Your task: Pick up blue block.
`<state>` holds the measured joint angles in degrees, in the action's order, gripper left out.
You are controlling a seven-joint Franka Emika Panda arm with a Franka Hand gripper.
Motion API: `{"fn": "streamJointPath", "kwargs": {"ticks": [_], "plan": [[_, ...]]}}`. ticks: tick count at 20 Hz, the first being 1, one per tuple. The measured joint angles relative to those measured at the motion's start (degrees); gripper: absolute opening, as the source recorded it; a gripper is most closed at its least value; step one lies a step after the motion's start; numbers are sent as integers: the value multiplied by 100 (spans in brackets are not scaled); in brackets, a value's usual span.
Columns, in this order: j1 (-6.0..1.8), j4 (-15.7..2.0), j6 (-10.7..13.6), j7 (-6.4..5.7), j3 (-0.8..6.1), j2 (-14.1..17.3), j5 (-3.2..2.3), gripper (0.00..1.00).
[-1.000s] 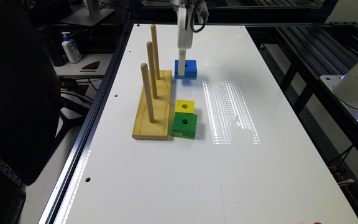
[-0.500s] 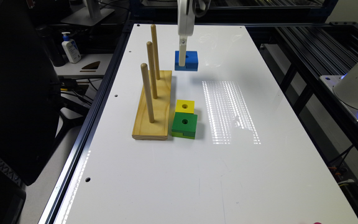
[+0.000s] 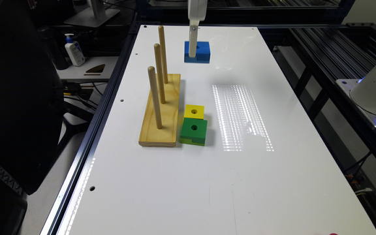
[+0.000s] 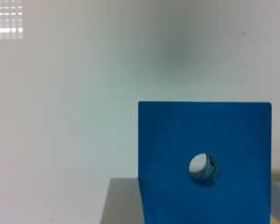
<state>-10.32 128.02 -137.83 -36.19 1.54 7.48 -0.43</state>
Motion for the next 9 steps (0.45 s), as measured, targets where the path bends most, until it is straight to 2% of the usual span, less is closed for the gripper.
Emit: {"fn": "streamJointPath", "kwargs": {"ticks": [6,9], "plan": [[0,-7,619,0,1,-683,3,0],[0,-6,741,0,2,-818,3,0]]}}
